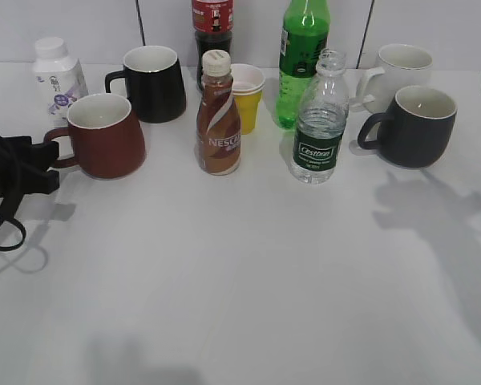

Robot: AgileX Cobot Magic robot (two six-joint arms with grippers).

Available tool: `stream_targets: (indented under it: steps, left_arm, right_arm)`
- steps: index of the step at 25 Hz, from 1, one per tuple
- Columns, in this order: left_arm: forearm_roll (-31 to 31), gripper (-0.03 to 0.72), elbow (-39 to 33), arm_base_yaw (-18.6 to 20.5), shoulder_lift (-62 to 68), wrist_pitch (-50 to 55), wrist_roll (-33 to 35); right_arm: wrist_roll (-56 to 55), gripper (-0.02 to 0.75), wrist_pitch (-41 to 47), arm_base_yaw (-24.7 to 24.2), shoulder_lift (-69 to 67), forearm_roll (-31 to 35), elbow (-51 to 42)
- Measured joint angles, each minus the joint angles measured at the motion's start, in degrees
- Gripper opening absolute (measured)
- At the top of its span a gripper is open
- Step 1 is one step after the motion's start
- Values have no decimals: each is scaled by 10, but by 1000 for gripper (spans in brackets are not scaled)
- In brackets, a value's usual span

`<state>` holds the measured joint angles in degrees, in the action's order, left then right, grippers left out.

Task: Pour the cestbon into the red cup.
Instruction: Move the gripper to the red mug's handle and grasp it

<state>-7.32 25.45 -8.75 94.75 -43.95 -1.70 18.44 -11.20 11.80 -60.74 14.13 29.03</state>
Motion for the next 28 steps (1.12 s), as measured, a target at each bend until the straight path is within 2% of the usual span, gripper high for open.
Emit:
stream_targets:
  steps: [7,28]
  left_arm:
    - [16,329,0,-1,47,-43,-3]
    - [20,320,6,-1,124,-150,-3]
  right_arm:
    - [0,386,-1,0,0,-6,0]
    - [0,386,-2,0,0,-22,0]
